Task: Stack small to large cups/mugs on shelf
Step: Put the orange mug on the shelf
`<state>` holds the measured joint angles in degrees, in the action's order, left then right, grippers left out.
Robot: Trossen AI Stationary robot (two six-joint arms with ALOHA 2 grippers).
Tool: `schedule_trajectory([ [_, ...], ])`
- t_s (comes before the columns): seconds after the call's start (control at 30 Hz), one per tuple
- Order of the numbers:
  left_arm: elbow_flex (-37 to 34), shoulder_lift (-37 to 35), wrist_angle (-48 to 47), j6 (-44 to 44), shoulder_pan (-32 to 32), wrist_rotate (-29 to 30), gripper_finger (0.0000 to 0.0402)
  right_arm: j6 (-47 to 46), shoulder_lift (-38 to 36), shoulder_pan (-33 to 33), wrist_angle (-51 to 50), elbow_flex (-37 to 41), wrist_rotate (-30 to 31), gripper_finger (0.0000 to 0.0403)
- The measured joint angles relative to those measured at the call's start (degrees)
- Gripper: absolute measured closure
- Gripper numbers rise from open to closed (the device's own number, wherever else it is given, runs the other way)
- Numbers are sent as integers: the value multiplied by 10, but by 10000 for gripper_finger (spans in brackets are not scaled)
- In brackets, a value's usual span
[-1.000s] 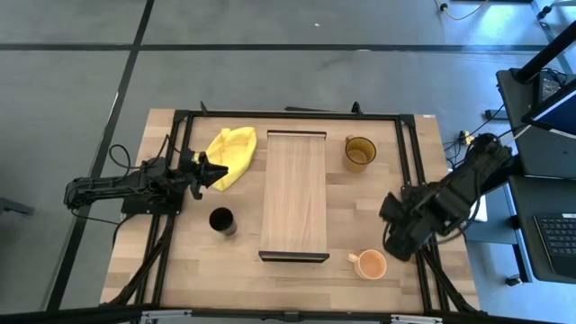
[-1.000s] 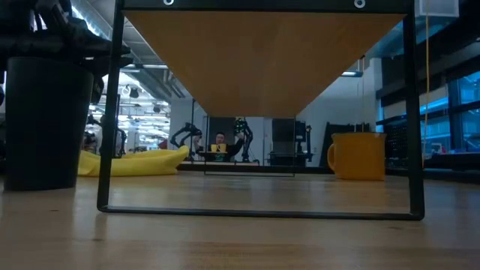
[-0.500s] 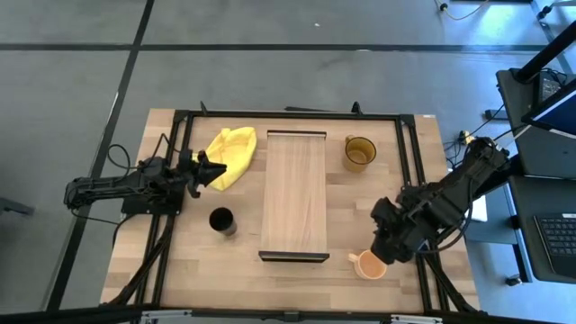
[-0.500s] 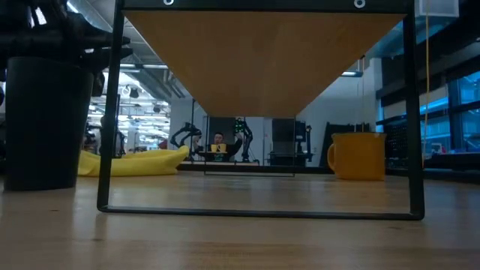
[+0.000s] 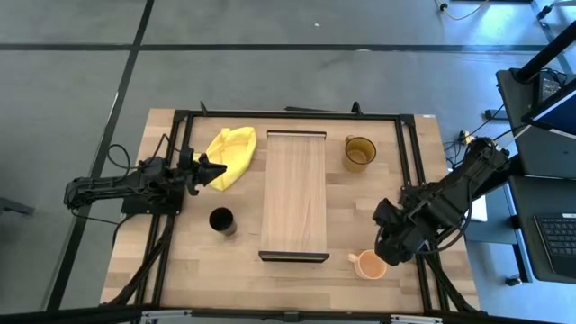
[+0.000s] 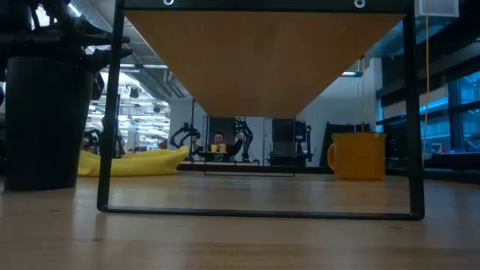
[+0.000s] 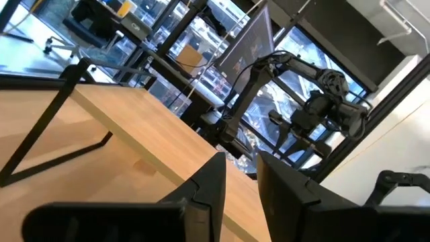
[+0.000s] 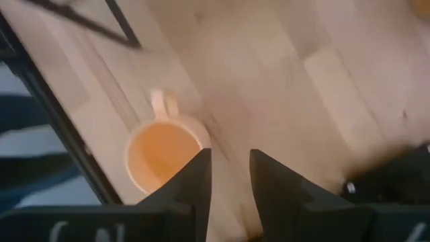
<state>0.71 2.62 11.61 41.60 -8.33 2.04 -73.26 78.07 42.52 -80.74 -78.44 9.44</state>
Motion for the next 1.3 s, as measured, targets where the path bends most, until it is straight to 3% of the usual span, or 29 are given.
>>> schedule_trajectory([
  [0.6, 1, 0, -18, 3, 0, -21, 321, -2, 1, 0, -4, 5, 14, 299],
  [0.97, 63, 0, -83, -62, 0, -28, 339, 3, 1, -11, -23, 6, 10, 299],
  [1.3, 67, 0, -119, -61, 0, -30, 340, 71, 1, -53, -5, 6, 10, 299],
])
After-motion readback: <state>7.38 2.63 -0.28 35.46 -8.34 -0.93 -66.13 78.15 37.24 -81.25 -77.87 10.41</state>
